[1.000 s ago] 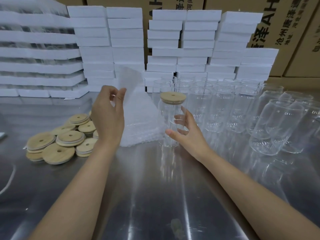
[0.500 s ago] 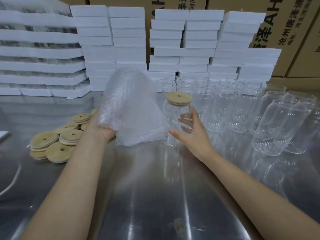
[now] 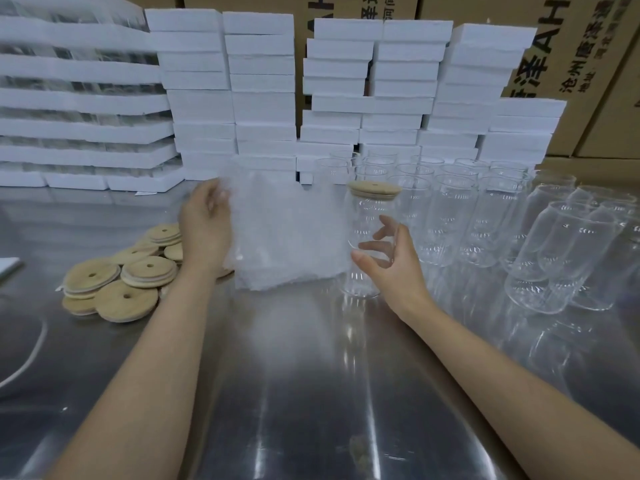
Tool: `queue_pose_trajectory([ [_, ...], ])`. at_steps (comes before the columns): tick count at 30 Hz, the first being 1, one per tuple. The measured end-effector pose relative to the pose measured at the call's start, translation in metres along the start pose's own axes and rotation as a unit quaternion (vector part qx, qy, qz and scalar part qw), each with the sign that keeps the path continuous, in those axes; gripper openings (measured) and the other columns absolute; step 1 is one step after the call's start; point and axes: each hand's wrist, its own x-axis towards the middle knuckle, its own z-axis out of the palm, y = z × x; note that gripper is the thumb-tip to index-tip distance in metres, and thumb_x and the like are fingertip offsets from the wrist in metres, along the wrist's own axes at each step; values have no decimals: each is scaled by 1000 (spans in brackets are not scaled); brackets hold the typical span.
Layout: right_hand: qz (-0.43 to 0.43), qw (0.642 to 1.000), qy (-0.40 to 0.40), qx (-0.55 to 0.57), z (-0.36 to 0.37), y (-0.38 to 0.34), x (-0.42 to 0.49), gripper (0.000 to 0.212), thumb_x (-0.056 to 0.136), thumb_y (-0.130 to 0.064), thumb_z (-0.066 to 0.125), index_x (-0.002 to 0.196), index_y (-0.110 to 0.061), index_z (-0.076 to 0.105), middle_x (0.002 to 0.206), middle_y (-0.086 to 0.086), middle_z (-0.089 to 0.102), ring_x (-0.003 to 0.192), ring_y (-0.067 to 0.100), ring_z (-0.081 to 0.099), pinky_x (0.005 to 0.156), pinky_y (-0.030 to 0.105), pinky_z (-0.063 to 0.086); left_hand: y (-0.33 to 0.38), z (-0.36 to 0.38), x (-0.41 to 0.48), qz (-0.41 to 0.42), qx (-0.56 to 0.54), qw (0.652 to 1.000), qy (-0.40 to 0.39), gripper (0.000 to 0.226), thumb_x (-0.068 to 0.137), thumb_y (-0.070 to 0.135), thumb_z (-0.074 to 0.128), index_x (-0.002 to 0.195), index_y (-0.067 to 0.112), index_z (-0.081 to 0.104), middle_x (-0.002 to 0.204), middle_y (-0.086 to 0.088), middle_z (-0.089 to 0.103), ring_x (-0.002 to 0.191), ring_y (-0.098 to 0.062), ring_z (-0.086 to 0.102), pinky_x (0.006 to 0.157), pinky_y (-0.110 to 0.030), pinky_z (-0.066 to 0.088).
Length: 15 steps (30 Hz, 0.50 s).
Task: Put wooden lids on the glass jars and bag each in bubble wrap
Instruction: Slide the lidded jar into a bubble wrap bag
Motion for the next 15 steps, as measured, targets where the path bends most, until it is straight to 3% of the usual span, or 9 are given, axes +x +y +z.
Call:
queue_pose_trajectory([
  [1, 0, 1000, -2, -2, 0, 1, 0, 72, 80, -27, 79, 138, -26, 36, 113, -11, 45, 105, 0, 61, 86, 23, 54, -8, 0, 2, 46, 31, 998, -6, 28, 100, 13, 47, 122, 1, 59, 115, -11, 64, 106, -21, 59, 89, -26, 44],
  [4, 0, 1000, -6, -13, -1, 1, 1, 70, 81, -28, 78, 137, -30, 36, 116, -12, 45, 105, -2, 61, 86, 23, 54, -2, -4, -2, 76, 71, 994, -27, 42, 98, 24, 53, 134, 3, 51, 129, -8, 57, 118, -22, 52, 99, -24, 39],
  [6, -2, 1000, -4, -17, -1, 0, 0, 69, 81, -30, 78, 135, -34, 36, 117, -12, 45, 106, -2, 60, 87, 23, 54, -2, -7, -2, 42, 67, 994, -70, 57, 91, 31, 63, 140, 10, 43, 123, 3, 52, 109, -14, 49, 86, -11, 33],
  [8, -4, 1000, -4, -18, -2, 0, 0, 70, 80, -31, 78, 135, -35, 35, 117, -12, 45, 106, -1, 60, 88, 24, 54, -1, -14, 4, -2, 102, 985, -137, 66, 85, 23, 71, 142, 15, 40, 116, 7, 49, 98, -12, 47, 78, -13, 33],
  [11, -4, 1000, -3, -16, -2, 0, -1, 72, 77, -35, 80, 134, -37, 36, 118, -11, 45, 105, -1, 59, 91, 28, 54, 12, -24, 13, 64, 144, 970, -188, 58, 86, 4, 66, 139, 20, 46, 110, 1, 61, 93, -13, 53, 77, -17, 37],
  [14, -5, 1000, -8, -20, 0, -1, 0, 82, 64, -54, 76, 134, -38, 36, 118, -12, 46, 104, -2, 59, 87, 24, 54, 39, -12, 42, 129, 130, 968, -170, 50, 91, -3, 55, 134, 22, 51, 104, -2, 64, 94, -14, 55, 66, -5, 38],
  [15, -8, 1000, -12, -23, 0, -1, 0, 85, 62, -57, 75, 135, -38, 36, 118, -13, 46, 104, -2, 59, 86, 22, 54, 46, -1, 55, 138, 134, 969, -155, 50, 91, -4, 53, 134, 21, 51, 107, -5, 63, 96, -17, 56, 68, -7, 39],
])
